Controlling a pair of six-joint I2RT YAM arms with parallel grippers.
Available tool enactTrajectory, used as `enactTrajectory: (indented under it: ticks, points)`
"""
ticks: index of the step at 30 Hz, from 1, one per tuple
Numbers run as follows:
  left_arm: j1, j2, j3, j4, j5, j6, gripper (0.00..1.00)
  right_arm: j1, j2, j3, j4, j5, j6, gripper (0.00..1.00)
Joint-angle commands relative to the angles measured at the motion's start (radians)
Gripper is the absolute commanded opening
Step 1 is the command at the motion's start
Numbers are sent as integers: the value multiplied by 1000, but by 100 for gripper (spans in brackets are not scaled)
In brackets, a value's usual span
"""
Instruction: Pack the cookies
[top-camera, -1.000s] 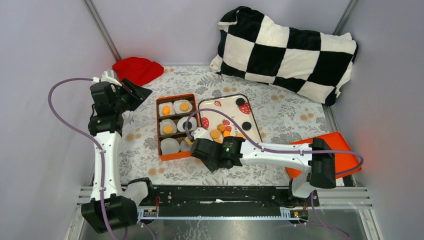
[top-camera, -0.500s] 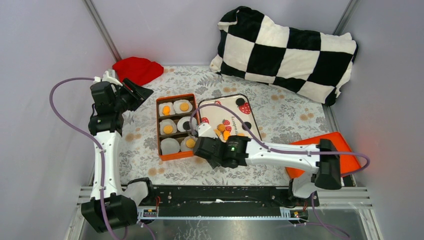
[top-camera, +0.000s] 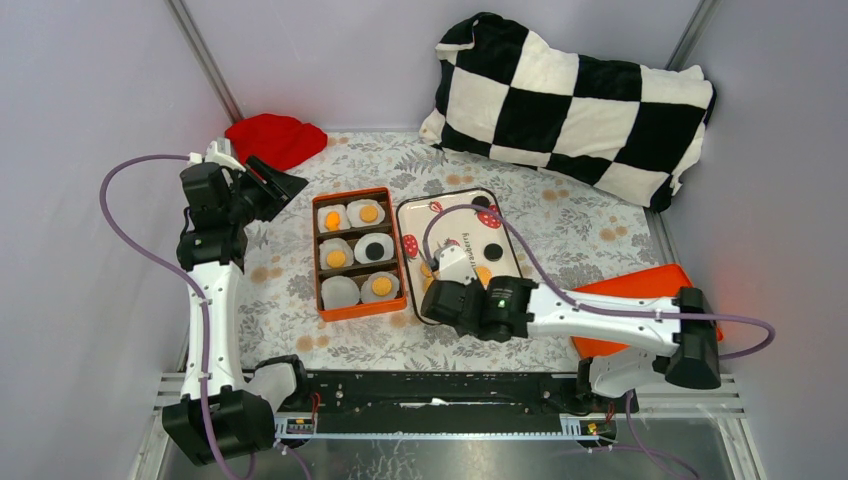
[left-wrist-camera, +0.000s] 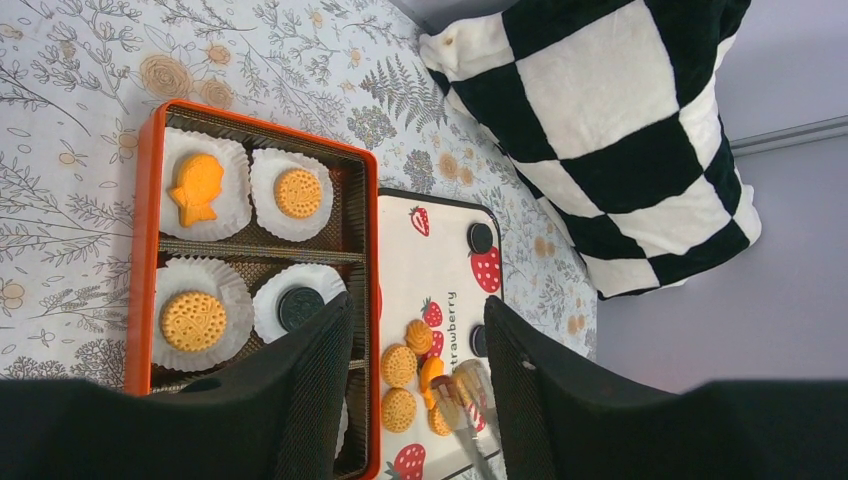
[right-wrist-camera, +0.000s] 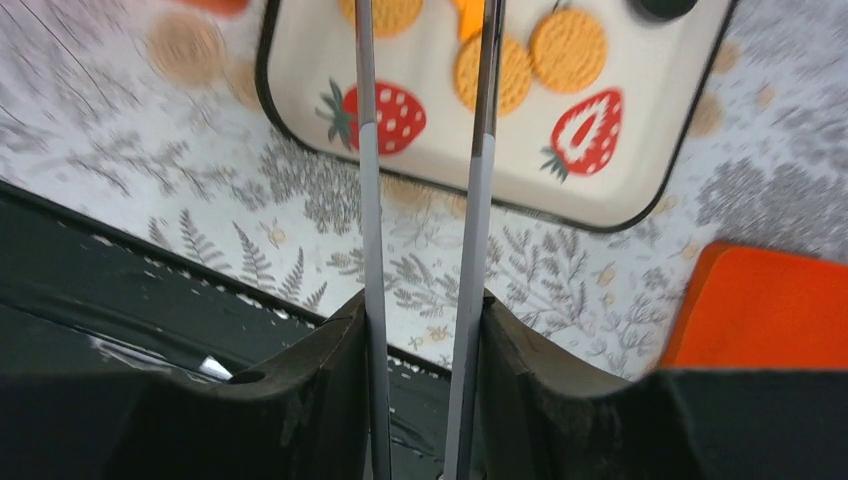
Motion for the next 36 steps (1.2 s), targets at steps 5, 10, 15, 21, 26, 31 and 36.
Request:
enactTrajectory:
  ticks: [5, 10, 15, 21, 26, 31, 36]
  points:
    - [-6, 0, -13, 43, 25, -5, 56, -2, 30, -110, 57, -138, 114, 44]
    - [-7, 4, -20, 44, 23, -6, 56, -2, -9, -183, 99, -203, 151, 47]
    - [-7, 5, -28, 43, 23, -5, 56, 3, -27, -200, 124, -252, 160, 48]
    - [-7, -4, -44, 43, 23, -2, 56, 14, -11, -187, 96, -277, 153, 48]
    - [-7, -12, -70, 52, 27, -5, 56, 18, 28, -170, 72, -253, 149, 48]
    - [-7, -8, -71, 57, 39, -5, 56, 17, 104, -76, 1, -177, 142, 31]
    - [-7, -6, -51, 51, 35, -6, 56, 17, 128, 38, -57, -79, 102, 12]
